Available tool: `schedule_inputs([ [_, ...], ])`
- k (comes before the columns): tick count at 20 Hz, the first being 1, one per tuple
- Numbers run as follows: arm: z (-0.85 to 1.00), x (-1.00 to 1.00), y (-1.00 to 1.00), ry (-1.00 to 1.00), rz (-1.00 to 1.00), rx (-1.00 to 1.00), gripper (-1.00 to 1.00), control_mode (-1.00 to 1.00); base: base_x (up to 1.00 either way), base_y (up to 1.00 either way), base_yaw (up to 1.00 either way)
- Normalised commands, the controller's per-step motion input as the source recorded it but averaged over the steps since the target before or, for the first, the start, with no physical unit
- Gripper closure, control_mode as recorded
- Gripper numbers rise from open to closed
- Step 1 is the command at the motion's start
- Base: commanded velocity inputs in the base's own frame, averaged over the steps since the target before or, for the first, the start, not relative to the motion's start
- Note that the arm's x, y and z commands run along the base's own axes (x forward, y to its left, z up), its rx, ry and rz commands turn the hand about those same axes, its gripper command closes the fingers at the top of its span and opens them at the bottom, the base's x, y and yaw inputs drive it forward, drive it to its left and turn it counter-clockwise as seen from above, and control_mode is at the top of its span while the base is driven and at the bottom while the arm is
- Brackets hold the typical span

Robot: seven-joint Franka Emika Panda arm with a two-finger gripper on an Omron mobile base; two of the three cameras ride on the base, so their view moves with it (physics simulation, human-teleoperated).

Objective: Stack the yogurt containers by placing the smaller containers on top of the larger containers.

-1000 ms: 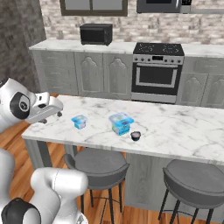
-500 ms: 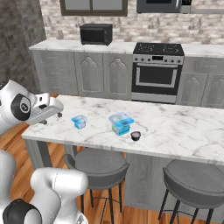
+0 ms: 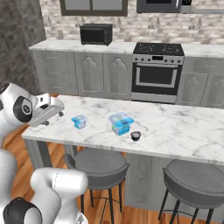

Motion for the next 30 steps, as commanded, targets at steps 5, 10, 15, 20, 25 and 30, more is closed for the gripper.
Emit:
schedule_inputs([
  [5,-0.13,0.12,0.0,0.0,0.04,-0.01,-1.0,-1.0,0.0,0.0,0.0],
  [10,-0.15,0.16,0.0,0.0,0.03,0.0,-1.0,-1.0,0.0,0.0,0.0],
  [15,-0.1,0.13,0.0,0.0,0.02,-0.01,-1.0,-1.0,0.0,0.0,0.0],
  [20,-0.08,0.1,0.0,0.0,0.01,-0.04,-1.0,-1.0,0.0,0.0,0.0],
  [25,-0.13,0.11,0.02,0.0,0.01,-0.03,-1.0,-1.0,0.0,0.0,0.0],
  [30,-0.04,0.13,0.01,0.0,0.01,0.0,-1.0,-1.0,0.0,0.0,0.0],
])
